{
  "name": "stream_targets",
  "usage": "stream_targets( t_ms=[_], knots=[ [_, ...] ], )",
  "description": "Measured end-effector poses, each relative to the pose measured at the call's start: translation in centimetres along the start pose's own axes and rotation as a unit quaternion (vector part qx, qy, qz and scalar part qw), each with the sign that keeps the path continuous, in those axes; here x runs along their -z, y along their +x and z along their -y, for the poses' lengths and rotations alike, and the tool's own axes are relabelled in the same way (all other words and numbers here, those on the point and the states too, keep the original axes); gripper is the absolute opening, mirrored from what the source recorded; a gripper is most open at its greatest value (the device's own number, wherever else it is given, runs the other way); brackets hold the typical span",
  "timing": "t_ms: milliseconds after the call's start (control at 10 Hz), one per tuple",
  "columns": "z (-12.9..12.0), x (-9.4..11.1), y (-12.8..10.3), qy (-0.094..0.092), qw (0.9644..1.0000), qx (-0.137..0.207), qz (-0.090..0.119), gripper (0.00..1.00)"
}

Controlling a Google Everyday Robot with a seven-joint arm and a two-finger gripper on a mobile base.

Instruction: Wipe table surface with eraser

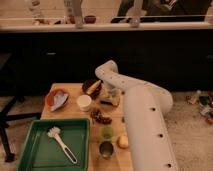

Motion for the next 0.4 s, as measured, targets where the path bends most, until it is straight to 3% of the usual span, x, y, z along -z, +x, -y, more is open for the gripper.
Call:
stream_targets(
  t_ms=[400],
  knots=[
    [-2.6, 0.8, 2.0, 0.007, 0.9997, 0.012, 0.018, 0.0]
  ],
)
